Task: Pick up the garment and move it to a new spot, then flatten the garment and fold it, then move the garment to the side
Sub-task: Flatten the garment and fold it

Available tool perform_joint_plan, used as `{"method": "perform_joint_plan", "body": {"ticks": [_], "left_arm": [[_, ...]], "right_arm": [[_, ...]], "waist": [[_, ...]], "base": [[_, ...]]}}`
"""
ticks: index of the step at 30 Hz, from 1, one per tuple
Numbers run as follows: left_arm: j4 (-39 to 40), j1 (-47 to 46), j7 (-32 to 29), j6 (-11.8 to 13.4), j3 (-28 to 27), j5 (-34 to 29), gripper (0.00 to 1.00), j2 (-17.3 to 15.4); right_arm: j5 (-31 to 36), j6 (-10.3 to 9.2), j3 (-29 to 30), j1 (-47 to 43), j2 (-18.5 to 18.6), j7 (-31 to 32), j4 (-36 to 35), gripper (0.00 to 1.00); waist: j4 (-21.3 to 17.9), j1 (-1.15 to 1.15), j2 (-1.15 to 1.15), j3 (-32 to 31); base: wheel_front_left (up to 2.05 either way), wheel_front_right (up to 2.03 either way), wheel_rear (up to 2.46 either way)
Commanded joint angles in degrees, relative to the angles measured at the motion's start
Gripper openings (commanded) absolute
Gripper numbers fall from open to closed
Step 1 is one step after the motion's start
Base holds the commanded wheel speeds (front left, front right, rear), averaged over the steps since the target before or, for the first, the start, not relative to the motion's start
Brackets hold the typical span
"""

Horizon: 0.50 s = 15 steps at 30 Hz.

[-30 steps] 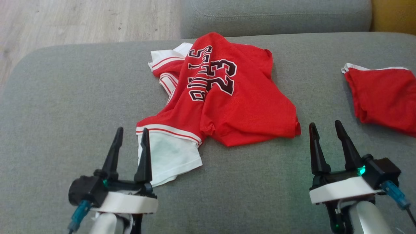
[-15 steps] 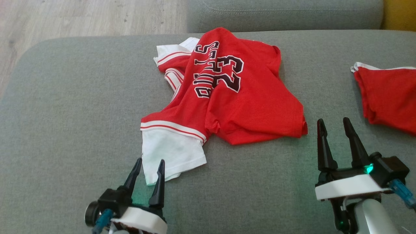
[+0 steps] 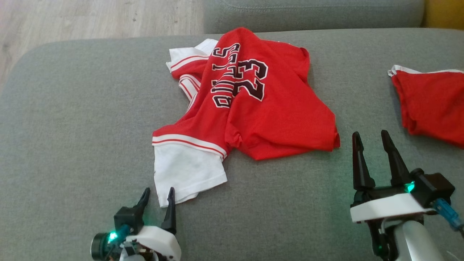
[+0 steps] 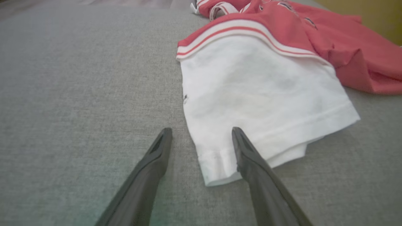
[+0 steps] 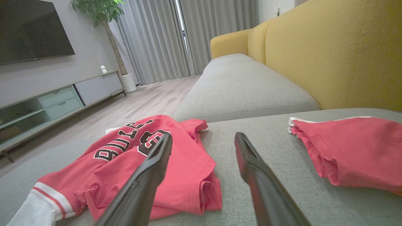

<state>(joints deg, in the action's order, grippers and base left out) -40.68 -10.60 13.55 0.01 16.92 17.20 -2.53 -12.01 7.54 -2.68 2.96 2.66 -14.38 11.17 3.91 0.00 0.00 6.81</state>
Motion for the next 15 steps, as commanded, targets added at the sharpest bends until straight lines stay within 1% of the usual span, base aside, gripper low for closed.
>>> {"method": "perform_joint_plan", "body": {"ticks": [1, 3, 7, 8, 9, 10, 15], "left_arm": [[0.9, -2.2, 0.0, 0.2, -1.2, 0.4, 1.00, -0.3], [-0.4, -2.8, -0.9, 0.1, -0.6, 1.1, 1.00, -0.3], [-1.9, -3.6, -2.4, -1.6, 1.7, 2.2, 1.00, -0.3], [-2.1, -3.8, -2.6, -1.9, 2.2, 2.5, 0.59, -0.3], [-2.1, -3.9, -2.5, -2.1, 2.6, 2.6, 0.27, -0.3], [-2.0, -4.1, -2.2, -2.2, 2.8, 2.7, 0.00, -0.3], [0.0, -5.0, 0.3, -1.8, 2.3, 3.6, 0.00, -0.3]], "right_arm": [[0.3, -0.05, -1.4, 2.3, 0.2, -0.6, -1.6, 1.00], [0.4, -0.05, -1.3, 2.4, 0.2, -0.6, -1.5, 1.00], [0.6, -0.05, -0.9, 2.5, 0.2, -0.6, -1.3, 1.00], [0.7, -0.05, -0.8, 2.5, 0.2, -0.6, -1.1, 1.00], [0.8, -0.05, -0.7, 2.5, 0.2, -0.6, -0.8, 1.00], [0.9, -0.05, -0.7, 2.5, 0.2, -0.6, -0.4, 1.00], [1.8, -0.05, -1.0, 2.9, 0.2, -0.6, 3.8, 1.00]], "waist": [[-0.2, 0.00, 0.00, 0.1], [-0.4, 0.00, 0.00, 0.4], [-0.7, 0.00, 0.00, 0.7], [-0.7, 0.00, 0.00, 0.8], [-0.6, 0.00, 0.00, 0.8], [-0.5, 0.00, 0.00, 0.8], [0.4, 0.00, 0.00, 0.5]], "base": [[0.00, 0.00, 0.00], [0.00, 0.00, 0.00], [0.00, 0.00, 0.00], [0.00, 0.00, 0.00], [0.00, 0.00, 0.00], [0.00, 0.00, 0.00], [0.00, 0.00, 0.00]]}}
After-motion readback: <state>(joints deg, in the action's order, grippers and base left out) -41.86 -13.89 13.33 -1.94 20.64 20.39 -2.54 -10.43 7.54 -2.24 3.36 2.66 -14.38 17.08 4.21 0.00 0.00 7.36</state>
